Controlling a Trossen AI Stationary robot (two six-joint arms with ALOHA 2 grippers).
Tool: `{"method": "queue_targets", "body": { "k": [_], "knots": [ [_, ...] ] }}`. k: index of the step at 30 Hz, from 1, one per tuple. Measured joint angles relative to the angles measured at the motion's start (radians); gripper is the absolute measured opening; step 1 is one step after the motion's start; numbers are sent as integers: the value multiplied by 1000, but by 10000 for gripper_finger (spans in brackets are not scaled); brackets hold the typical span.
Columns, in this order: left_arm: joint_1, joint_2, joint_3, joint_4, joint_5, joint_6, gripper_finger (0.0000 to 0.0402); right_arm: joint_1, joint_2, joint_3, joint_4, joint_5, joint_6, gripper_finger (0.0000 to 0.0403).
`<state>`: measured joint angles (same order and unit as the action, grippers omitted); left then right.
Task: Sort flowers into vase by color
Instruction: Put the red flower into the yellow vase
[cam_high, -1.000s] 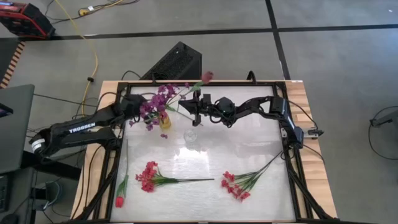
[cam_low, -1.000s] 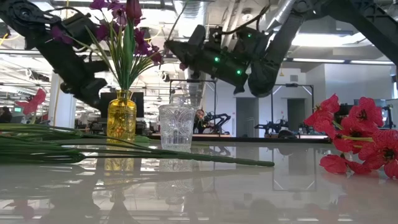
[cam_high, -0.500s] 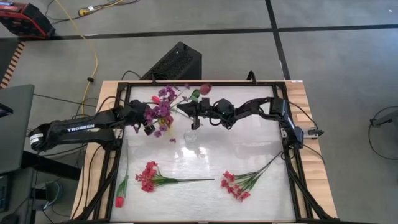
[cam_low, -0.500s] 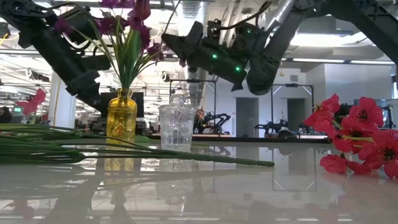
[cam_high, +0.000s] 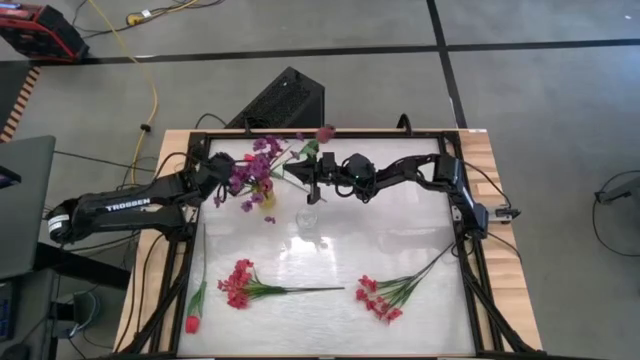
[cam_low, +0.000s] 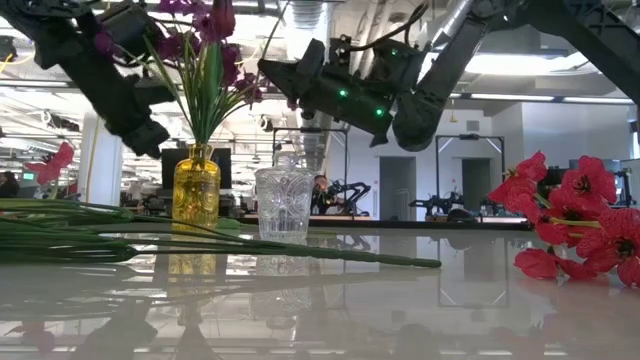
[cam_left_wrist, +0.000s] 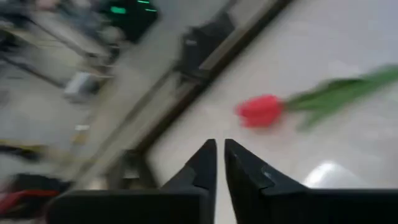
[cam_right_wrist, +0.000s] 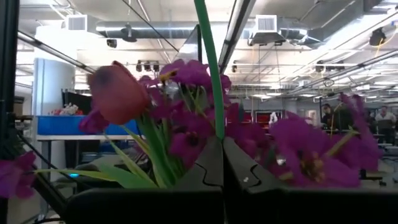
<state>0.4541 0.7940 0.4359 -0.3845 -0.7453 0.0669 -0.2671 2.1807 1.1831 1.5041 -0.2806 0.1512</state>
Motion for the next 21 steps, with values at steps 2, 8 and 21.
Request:
{"method": "queue_targets", "body": {
  "k": [2, 8, 21],
  "knots": [
    [3, 0, 23, -2, -133, 32, 49, -4, 0, 0, 2, -7, 9, 14],
    [50, -4, 54, -38, -270, 82, 143, -6, 0, 0, 6, -28, 8, 14],
    [22, 10, 68, -129, 374, 216, 201, -25, 0, 0, 6, -83, 17, 14]
  ]
}}
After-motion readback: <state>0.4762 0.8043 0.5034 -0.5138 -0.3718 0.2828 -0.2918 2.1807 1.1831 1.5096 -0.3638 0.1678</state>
